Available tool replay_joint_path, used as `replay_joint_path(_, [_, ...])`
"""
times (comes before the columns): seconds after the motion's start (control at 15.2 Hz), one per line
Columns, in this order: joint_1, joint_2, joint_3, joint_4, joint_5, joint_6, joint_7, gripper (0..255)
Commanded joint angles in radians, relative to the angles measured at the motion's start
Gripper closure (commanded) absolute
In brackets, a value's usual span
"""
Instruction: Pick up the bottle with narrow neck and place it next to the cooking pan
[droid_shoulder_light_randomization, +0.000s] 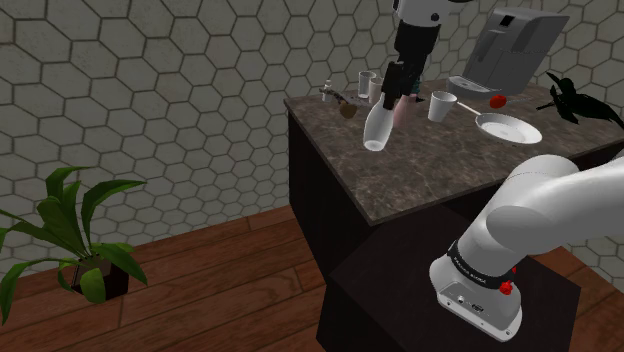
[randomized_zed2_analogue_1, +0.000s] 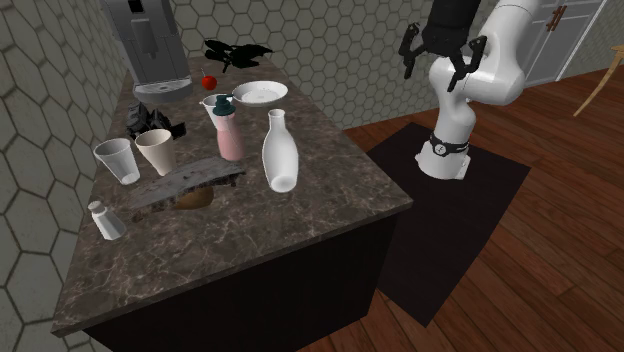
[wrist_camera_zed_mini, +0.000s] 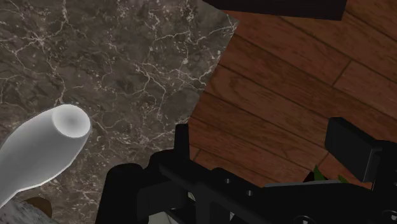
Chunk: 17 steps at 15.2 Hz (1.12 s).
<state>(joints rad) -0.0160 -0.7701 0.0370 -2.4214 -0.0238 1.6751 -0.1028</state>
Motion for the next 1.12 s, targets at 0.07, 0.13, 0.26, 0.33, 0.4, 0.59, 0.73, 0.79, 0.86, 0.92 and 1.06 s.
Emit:
replay_joint_path(0.07, [-0.009,0.024,-0.018,0.006,-0.01,0.017,-0.016,0])
replay_joint_path(0.13, [-0.018,0.049,-0.036,0.014,-0.019,0.033,-0.033,0])
replay_joint_path(0.26, [-0.034,0.101,-0.071,0.033,-0.036,0.065,-0.065,0])
replay_joint_path(0.33, [-0.042,0.129,-0.088,0.044,-0.043,0.081,-0.081,0])
replay_joint_path(0.4, [-0.049,0.157,-0.105,0.056,-0.049,0.096,-0.097,0])
replay_joint_path(0.59, [-0.068,0.245,-0.155,0.1,-0.063,0.138,-0.144,0])
replay_joint_path(0.73, [-0.079,0.307,-0.187,0.134,-0.067,0.163,-0.177,0])
replay_joint_path(0.79, [-0.084,0.338,-0.203,0.154,-0.067,0.174,-0.193,0])
replay_joint_path(0.86, [-0.089,0.371,-0.218,0.174,-0.066,0.185,-0.21,0])
replay_joint_path(0.92, [-0.094,0.403,-0.234,0.195,-0.064,0.195,-0.226,0])
replay_joint_path(1.06, [-0.103,0.47,-0.263,0.241,-0.056,0.213,-0.261,0])
